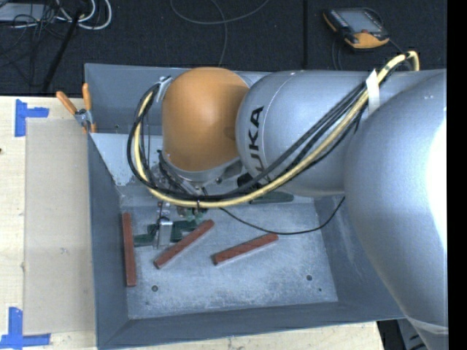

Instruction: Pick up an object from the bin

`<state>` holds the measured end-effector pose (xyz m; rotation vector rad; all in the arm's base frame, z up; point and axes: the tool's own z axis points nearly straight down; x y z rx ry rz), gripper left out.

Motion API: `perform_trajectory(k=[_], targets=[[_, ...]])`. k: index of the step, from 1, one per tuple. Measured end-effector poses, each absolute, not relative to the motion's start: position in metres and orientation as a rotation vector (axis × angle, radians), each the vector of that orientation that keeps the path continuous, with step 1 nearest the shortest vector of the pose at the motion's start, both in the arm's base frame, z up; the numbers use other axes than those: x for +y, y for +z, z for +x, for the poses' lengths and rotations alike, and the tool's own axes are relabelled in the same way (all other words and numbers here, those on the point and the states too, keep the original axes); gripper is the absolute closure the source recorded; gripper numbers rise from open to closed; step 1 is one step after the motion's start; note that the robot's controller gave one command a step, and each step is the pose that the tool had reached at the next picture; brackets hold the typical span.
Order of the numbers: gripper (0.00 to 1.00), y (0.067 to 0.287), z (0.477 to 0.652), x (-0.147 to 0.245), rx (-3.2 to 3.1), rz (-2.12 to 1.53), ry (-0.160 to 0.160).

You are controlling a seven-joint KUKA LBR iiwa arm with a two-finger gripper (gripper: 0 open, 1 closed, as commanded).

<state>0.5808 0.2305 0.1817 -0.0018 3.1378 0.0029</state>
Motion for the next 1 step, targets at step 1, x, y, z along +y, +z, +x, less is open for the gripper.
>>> perform_trajectory(k=[1], targets=[[0.0, 0.1207, 0.5666, 0.2277, 3.138, -0.092, 0.001]])
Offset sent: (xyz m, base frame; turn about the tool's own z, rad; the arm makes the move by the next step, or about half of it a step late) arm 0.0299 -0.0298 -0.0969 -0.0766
